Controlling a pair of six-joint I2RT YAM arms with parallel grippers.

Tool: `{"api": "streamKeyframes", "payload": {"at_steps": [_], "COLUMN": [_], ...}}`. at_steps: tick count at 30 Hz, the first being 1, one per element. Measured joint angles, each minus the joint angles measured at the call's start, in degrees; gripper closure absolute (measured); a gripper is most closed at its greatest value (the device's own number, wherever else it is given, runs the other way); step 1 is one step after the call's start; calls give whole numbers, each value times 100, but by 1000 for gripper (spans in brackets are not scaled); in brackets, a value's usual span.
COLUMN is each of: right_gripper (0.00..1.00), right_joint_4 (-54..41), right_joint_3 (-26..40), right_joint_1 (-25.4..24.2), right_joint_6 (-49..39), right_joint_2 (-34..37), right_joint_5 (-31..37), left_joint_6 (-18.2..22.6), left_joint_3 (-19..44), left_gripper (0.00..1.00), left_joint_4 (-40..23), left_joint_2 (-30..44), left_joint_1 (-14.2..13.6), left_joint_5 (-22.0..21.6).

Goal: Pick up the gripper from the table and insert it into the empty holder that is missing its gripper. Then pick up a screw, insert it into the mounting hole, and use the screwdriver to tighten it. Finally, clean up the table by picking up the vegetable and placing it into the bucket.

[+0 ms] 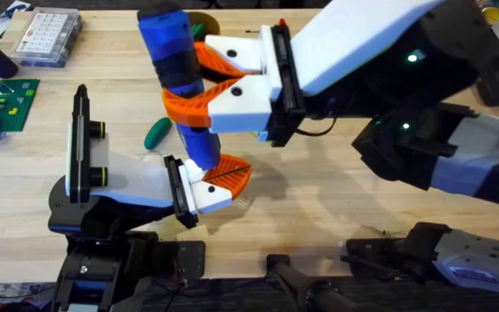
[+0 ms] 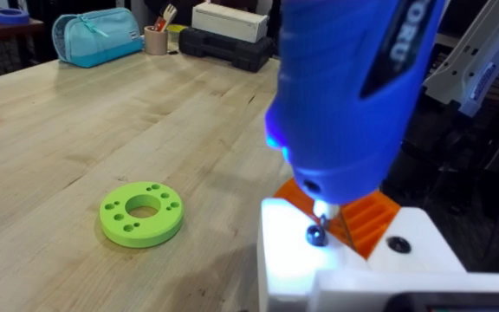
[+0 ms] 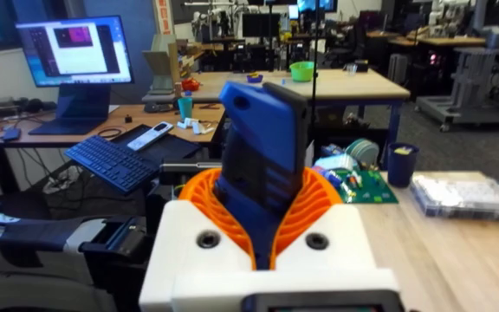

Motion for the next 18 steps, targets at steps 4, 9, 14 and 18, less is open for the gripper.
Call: {"api": "streamKeyframes", "payload": {"at_steps": [4,9,14,18], "right_gripper": [933,933,933,933], "right_joint_4": [-124,62,315,395], "right_joint_3": [-13,-41,-42,-43], "right_joint_1": [-2,0,-2,0], "right_joint_6": [2,23,49,59], "right_joint_2": [64,79,80,81], "right_joint_5": [3,-4,-4,1], "left_joint_6": [-3,-1,-1,-1], "left_joint_3": [2,2,2,2], "left_gripper": [985,985,985,985], "left_joint_4": [-115,-93,-94,-94], "left_joint_2": [2,2,2,2], "left_joint_1": [0,0,0,0], "left_joint_5": [-5,-13,-22,-21]}}
